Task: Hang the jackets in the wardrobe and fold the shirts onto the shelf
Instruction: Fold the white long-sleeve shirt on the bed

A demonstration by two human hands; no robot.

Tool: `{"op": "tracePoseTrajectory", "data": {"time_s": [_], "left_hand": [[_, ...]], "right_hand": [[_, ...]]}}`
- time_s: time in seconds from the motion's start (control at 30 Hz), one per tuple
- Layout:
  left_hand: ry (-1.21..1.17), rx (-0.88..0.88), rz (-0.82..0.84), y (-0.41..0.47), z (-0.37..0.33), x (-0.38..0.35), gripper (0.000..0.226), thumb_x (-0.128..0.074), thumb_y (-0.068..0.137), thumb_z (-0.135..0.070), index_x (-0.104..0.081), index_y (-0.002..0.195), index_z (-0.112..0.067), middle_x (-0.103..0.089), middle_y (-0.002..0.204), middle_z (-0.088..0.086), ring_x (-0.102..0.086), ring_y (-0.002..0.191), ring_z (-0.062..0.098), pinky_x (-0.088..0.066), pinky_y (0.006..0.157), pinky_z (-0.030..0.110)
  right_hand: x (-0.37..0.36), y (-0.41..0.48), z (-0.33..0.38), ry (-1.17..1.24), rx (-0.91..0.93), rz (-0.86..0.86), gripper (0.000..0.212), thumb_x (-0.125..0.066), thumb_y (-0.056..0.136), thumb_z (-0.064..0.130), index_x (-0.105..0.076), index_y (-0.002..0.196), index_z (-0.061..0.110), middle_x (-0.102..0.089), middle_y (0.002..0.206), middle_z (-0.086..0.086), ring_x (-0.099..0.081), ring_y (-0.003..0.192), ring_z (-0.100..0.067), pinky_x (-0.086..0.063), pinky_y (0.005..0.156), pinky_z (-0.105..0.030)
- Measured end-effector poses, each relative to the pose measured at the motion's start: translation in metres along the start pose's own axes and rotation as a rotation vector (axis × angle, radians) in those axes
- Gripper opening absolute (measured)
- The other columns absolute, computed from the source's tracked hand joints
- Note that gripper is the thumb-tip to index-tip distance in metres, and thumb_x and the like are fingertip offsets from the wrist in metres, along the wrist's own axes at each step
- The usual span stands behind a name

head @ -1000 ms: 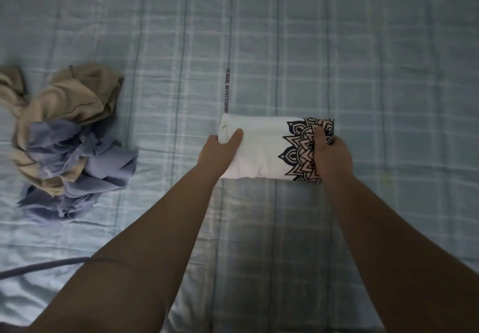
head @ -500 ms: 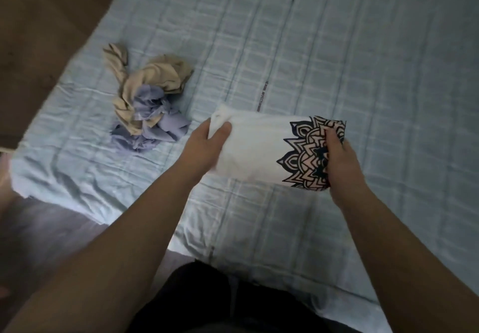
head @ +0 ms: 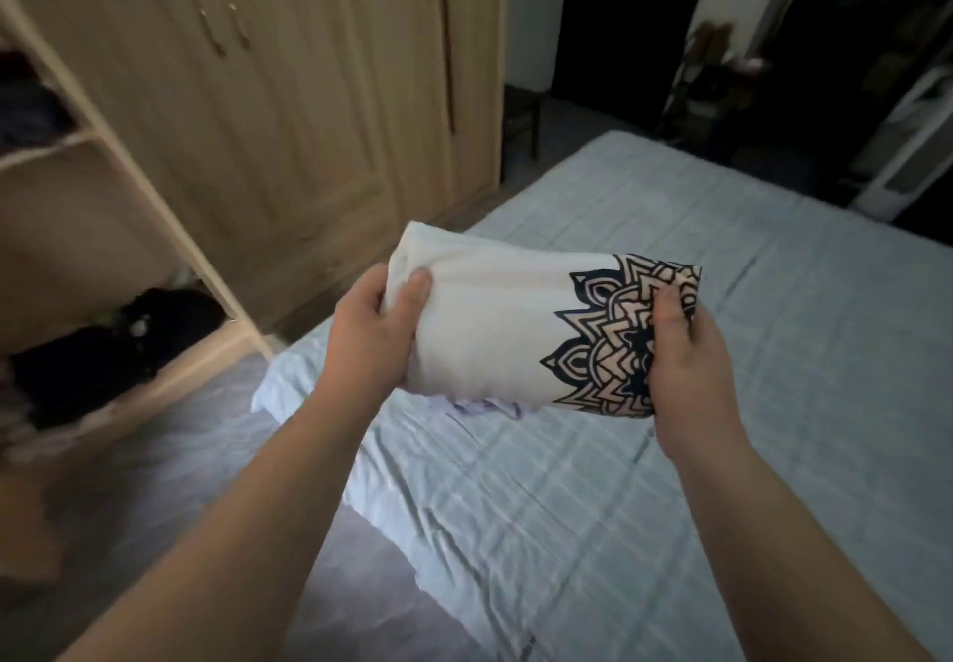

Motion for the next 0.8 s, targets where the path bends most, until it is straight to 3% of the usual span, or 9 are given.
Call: {"op": "tracePoseTrajectory", "data": {"time_s": [0.1, 0.23, 0.37, 0.53, 0.67, 0.73, 0.8], "left_hand": [[-0.002, 0.001, -0.150, 0.008, 0.014, 0.117, 0.029, -0.060, 0.094, -0.042, -0.064, 0.088, -0.014, -0.067, 0.084, 0.007, -0.059, 0.071, 0.011, -0.044, 0.065, 0.025], [0.014, -0.034, -0.343, 0.009, 0.038, 0.272, 0.027, -0.059, 0.092, -0.045, -0.065, 0.086, -0.020, -0.068, 0.080, 0.000, -0.058, 0.067, 0.006, -0.045, 0.064, 0.031], [0.051, -0.059, -0.544, -0.003, 0.056, 0.398, 0.031, -0.060, 0.092, -0.043, -0.060, 0.079, -0.015, -0.059, 0.069, -0.004, -0.049, 0.060, 0.004, -0.040, 0.059, 0.030], [0.048, -0.051, -0.727, -0.021, 0.077, 0.493, 0.028, -0.060, 0.096, -0.036, -0.056, 0.072, -0.022, -0.055, 0.061, -0.016, -0.046, 0.056, -0.001, -0.037, 0.052, 0.016], [0.049, -0.018, -0.835, -0.015, 0.101, 0.546, 0.030, -0.059, 0.096, -0.040, -0.060, 0.081, -0.014, -0.060, 0.072, 0.000, -0.050, 0.064, 0.006, -0.041, 0.060, 0.028], [0.073, -0.001, -0.881, -0.001, 0.113, 0.566, 0.034, -0.059, 0.096, -0.040, -0.059, 0.083, -0.009, -0.059, 0.071, 0.003, -0.048, 0.063, 0.006, -0.040, 0.058, 0.025], [0.084, 0.010, -0.912, 0.020, 0.122, 0.581, 0.032, -0.059, 0.096, -0.039, -0.060, 0.081, -0.010, -0.058, 0.069, 0.000, -0.048, 0.062, 0.005, -0.039, 0.056, 0.022]], "right_hand": [[-0.102, -0.032, 0.045, -0.006, 0.098, 0.130, 0.030, -0.044, 0.098, 0.058, -0.064, 0.096, 0.036, -0.069, 0.100, 0.017, -0.065, 0.095, 0.000, -0.052, 0.093, -0.036], [-0.242, -0.088, 0.089, 0.020, 0.190, 0.284, 0.045, -0.042, 0.091, 0.064, -0.067, 0.105, 0.030, -0.072, 0.102, 0.012, -0.066, 0.100, -0.009, -0.051, 0.096, -0.039], [-0.359, -0.141, 0.130, 0.040, 0.273, 0.392, 0.043, -0.044, 0.091, 0.060, -0.066, 0.103, 0.026, -0.069, 0.096, 0.015, -0.064, 0.097, -0.011, -0.050, 0.091, -0.037], [-0.467, -0.188, 0.163, 0.053, 0.345, 0.543, 0.028, -0.046, 0.100, 0.051, -0.061, 0.103, 0.027, -0.063, 0.091, 0.016, -0.060, 0.089, -0.011, -0.042, 0.078, -0.027], [-0.543, -0.207, 0.178, 0.076, 0.388, 0.653, 0.023, -0.045, 0.101, 0.046, -0.060, 0.104, 0.030, -0.063, 0.091, 0.019, -0.057, 0.083, 0.008, -0.039, 0.066, -0.005], [-0.581, -0.209, 0.178, 0.096, 0.373, 0.703, 0.022, -0.045, 0.101, 0.048, -0.060, 0.101, 0.032, -0.064, 0.091, 0.020, -0.058, 0.083, 0.012, -0.040, 0.064, -0.006], [-0.619, -0.204, 0.175, 0.111, 0.353, 0.727, 0.025, -0.045, 0.099, 0.053, -0.061, 0.096, 0.033, -0.066, 0.092, 0.018, -0.060, 0.086, 0.007, -0.044, 0.067, -0.017]]}}
Point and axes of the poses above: each hand's wrist, its own y-axis towards the middle knuckle, its own x-axis out of the back of the hand, z = x × y, the point moved 7 cm from there along y, towards the middle knuckle
